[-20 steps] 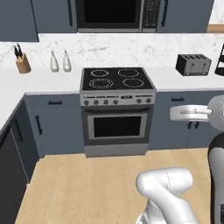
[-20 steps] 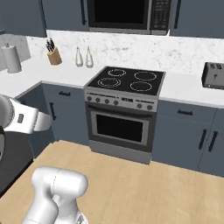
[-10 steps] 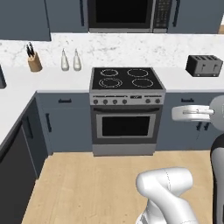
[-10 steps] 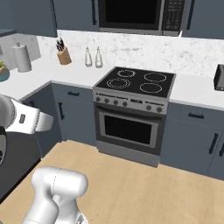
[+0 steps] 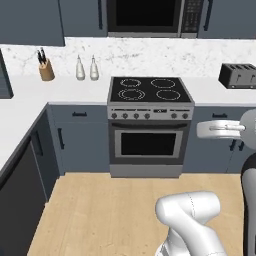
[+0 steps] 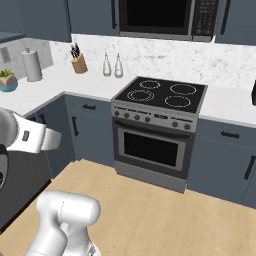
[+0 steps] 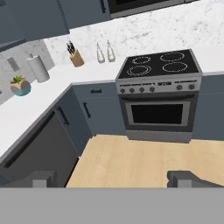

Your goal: Gather all objects into one cabinet and sort the glasses and bowls to opposite sides.

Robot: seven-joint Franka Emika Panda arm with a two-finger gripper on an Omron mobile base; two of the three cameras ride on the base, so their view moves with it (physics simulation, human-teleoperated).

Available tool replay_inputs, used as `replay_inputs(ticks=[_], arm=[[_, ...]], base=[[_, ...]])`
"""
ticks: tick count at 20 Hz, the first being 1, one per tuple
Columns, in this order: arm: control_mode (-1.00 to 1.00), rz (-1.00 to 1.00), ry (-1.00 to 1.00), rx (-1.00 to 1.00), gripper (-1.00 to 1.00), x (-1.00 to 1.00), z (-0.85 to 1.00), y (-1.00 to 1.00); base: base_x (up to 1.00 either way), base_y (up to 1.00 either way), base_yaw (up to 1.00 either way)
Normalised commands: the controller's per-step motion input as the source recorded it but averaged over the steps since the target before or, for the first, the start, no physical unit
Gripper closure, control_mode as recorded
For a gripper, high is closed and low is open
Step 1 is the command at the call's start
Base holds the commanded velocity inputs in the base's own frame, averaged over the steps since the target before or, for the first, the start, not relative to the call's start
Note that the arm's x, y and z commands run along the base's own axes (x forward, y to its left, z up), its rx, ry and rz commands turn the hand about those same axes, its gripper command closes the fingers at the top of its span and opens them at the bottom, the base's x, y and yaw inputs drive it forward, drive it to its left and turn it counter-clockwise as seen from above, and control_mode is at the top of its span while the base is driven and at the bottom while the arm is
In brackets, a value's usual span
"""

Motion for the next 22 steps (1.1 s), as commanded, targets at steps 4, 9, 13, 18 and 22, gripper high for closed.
replay_inputs(ticks=[4,9,13,18,22], arm=[[1.0,0.0,0.0,0.0,-1.0,0.0,0.0,0.0],[1.0,0.0,0.0,0.0,-1.0,0.0,0.0,0.0],[1.0,0.0,0.0,0.0,-1.0,0.0,0.0,0.0],[1.0,0.0,0.0,0.0,-1.0,0.0,0.0,0.0],[1.0,0.0,0.0,0.0,-1.0,0.0,0.0,0.0]], base=[[0.0,-0.27,0.02],[0.0,-0.34,0.09],[0.0,-0.57,0.17],[0.08,-0.66,0.23],[0.29,-0.36,0.09]])
